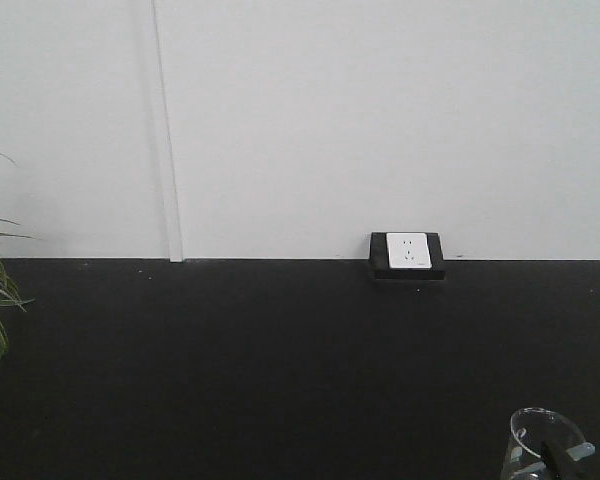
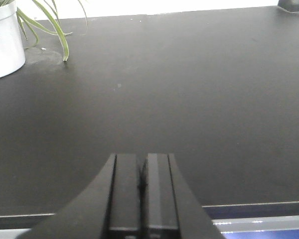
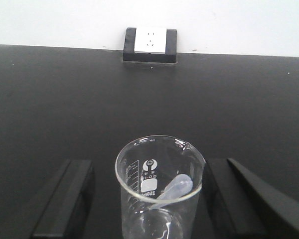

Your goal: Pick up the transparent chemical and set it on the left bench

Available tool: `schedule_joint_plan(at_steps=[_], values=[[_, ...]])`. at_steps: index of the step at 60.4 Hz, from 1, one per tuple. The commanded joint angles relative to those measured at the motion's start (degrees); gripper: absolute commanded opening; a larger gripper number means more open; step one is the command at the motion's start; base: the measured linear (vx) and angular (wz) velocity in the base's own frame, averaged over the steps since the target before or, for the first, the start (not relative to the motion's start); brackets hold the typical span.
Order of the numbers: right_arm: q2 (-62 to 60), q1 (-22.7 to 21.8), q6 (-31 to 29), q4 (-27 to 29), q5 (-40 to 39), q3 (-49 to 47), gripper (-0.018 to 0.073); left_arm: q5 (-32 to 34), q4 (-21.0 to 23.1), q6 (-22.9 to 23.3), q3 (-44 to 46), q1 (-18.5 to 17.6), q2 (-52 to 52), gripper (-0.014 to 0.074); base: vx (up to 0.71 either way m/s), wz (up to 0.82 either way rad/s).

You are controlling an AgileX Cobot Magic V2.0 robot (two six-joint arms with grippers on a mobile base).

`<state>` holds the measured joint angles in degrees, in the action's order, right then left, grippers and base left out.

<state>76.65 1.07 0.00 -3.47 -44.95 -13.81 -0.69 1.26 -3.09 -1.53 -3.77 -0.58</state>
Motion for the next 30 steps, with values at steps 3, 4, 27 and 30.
schedule_joint_plan(at_steps=[3,4,27,30], values=[[3.7,0.0,-1.9,3.5,-11.4,-1.7,0.0468,4.5,0.0,0.4,-0.9,-0.1,-1.1,-0.0003,0.0,0.0],[4.2,0.0,-1.9,3.8,-12.1,-1.7,0.0464,4.5,0.0,0.4,-0.9,-0.1,-1.1,-0.0003,0.0,0.0],[11.2,0.0,-1.8,1.9,-19.7,-1.7,0.0427,4.5,0.0,0.4,-0.9,-0.1,-1.1,-0.0003,0.0,0.0],[11.6,0.0,-1.7,1.9,-20.1,-1.7,0.0419,4.5,0.0,0.4,-0.9,-0.1,-1.1,-0.0003,0.0,0.0]])
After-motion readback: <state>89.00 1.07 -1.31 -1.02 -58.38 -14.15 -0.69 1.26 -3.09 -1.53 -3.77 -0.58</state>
